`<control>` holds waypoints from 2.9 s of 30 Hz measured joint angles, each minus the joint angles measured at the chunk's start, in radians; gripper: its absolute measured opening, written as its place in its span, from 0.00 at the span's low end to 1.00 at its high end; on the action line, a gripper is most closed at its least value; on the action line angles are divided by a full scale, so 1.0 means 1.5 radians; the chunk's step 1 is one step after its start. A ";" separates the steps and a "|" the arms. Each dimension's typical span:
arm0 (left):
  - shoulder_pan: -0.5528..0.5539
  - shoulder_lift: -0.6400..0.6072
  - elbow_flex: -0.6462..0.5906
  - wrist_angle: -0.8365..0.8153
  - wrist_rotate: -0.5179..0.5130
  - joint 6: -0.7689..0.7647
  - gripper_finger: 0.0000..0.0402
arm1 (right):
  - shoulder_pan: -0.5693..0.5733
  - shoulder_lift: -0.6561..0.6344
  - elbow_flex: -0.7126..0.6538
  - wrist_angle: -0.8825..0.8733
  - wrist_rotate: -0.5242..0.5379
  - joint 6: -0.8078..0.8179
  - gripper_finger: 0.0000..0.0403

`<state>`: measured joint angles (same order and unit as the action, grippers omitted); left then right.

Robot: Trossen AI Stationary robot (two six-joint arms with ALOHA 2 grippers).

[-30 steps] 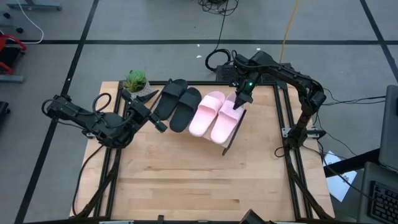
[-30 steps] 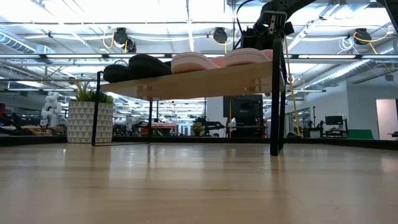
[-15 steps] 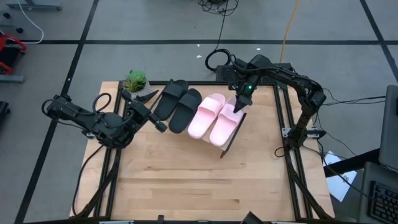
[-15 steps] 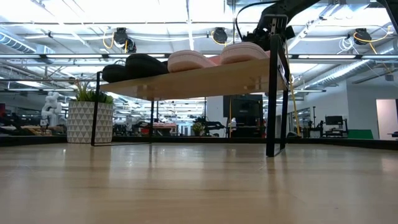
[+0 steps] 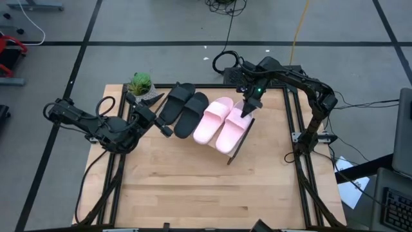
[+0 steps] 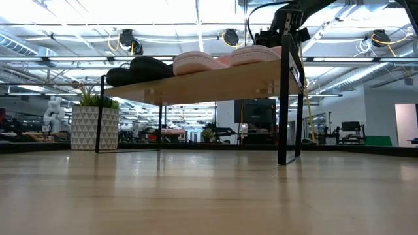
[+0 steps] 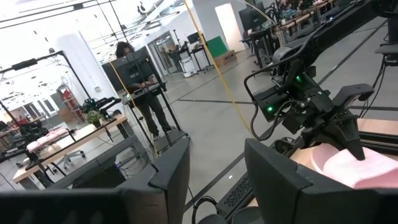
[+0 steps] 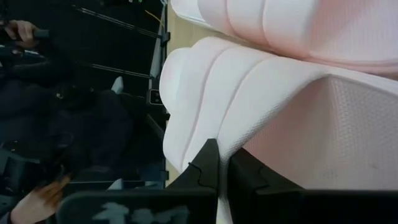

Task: Pick and place slides into the shelf
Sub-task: Put the pink slide on the pink slide

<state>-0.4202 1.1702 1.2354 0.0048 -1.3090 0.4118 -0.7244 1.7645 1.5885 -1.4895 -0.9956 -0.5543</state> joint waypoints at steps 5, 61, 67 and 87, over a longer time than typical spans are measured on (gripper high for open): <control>0.001 0.000 0.000 0.000 0.000 0.002 0.40 | -0.002 0.000 0.001 -0.003 -0.020 -0.012 0.00; 0.021 0.000 0.000 -0.001 0.000 0.008 0.40 | 0.022 0.000 -0.031 -0.007 0.032 0.012 0.11; 0.021 0.000 0.000 -0.001 0.000 0.008 0.40 | 0.022 0.000 -0.031 0.000 0.037 0.017 0.18; 0.021 0.000 0.000 -0.001 0.000 0.008 0.40 | 0.021 -0.022 -0.031 0.003 0.038 0.055 0.35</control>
<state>-0.3882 1.1706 1.2354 0.0036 -1.3083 0.4236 -0.6926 1.7322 1.5421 -1.4849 -0.9387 -0.4717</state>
